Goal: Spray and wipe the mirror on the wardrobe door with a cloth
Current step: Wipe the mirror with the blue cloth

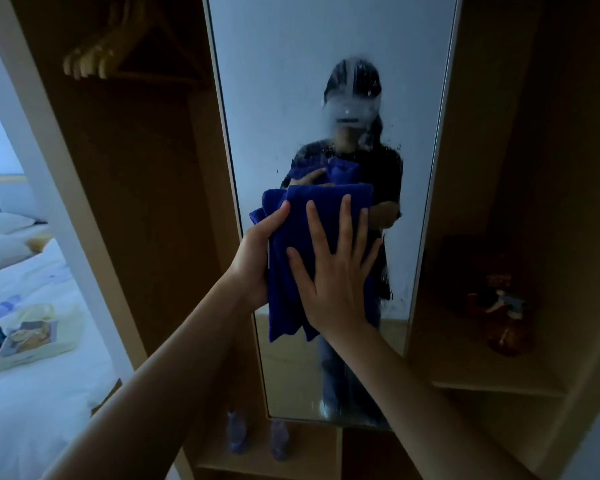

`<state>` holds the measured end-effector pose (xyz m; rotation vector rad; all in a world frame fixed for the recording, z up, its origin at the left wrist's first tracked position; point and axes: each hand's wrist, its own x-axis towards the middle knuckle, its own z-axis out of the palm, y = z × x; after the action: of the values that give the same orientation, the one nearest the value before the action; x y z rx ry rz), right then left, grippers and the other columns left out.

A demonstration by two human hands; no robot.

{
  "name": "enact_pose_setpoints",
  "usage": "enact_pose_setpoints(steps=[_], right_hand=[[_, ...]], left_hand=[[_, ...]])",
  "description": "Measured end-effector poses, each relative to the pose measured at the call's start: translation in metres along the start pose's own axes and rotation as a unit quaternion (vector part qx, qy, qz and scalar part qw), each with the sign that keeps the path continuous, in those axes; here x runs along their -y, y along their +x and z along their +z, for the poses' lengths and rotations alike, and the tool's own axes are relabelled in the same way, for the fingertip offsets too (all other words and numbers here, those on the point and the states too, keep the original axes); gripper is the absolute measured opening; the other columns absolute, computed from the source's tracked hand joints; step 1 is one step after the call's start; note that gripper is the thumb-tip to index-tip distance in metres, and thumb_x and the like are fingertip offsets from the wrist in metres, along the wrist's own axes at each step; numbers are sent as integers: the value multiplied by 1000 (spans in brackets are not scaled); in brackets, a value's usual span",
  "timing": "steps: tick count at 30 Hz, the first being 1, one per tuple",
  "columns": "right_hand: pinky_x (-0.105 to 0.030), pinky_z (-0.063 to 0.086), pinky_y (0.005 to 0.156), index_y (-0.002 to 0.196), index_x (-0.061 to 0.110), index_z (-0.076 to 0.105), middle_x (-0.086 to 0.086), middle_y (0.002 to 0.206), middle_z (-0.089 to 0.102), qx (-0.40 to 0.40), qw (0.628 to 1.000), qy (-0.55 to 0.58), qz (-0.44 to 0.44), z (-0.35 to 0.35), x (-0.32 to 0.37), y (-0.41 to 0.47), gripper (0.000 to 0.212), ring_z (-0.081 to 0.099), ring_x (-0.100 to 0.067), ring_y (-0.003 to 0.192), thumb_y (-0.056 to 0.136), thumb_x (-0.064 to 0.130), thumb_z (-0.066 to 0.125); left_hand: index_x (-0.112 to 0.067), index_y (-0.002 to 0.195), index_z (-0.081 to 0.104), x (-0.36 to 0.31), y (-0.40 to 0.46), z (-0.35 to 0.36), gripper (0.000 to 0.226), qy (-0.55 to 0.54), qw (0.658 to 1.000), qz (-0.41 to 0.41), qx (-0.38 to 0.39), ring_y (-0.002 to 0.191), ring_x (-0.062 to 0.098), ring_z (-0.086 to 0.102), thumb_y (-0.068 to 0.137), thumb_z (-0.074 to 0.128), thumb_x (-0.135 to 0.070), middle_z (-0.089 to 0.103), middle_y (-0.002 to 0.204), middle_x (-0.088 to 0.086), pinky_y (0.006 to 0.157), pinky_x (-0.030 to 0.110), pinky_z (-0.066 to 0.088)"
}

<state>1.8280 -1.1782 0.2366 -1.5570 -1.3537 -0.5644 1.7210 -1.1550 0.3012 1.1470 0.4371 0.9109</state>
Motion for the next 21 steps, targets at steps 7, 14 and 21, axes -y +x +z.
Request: enact_pose_setpoints(steps=[7, 14, 21], right_hand=[[-66, 7, 114, 153, 38, 9, -5, 163, 3, -58, 998, -17, -27, 9, 10, 62, 59, -3, -31, 149, 99, 60, 15], [-63, 5, 116, 153, 36, 12, -4, 163, 4, -111, 991, -7, -76, 14, 20, 144, 58, -3, -27, 150, 99, 59, 11], [-63, 7, 115, 152, 33, 18, -7, 162, 13, -191, 973, -41, -122, 13, 46, 220, 57, 6, -30, 149, 100, 55, 13]], left_hand=[[-15, 110, 68, -47, 32, 9, 33, 27, 998, 51, 3, 92, 21, 73, 96, 49, -39, 75, 104, 7, 81, 38, 53], [-15, 119, 65, -104, 74, 20, 41, 40, 993, 109, -2, 103, 24, 69, 92, 52, -44, 72, 113, 7, 87, 40, 53], [-13, 126, 62, -165, 103, 24, 47, 23, 984, 178, 18, 113, 29, 65, 90, 57, -43, 69, 119, 9, 98, 45, 49]])
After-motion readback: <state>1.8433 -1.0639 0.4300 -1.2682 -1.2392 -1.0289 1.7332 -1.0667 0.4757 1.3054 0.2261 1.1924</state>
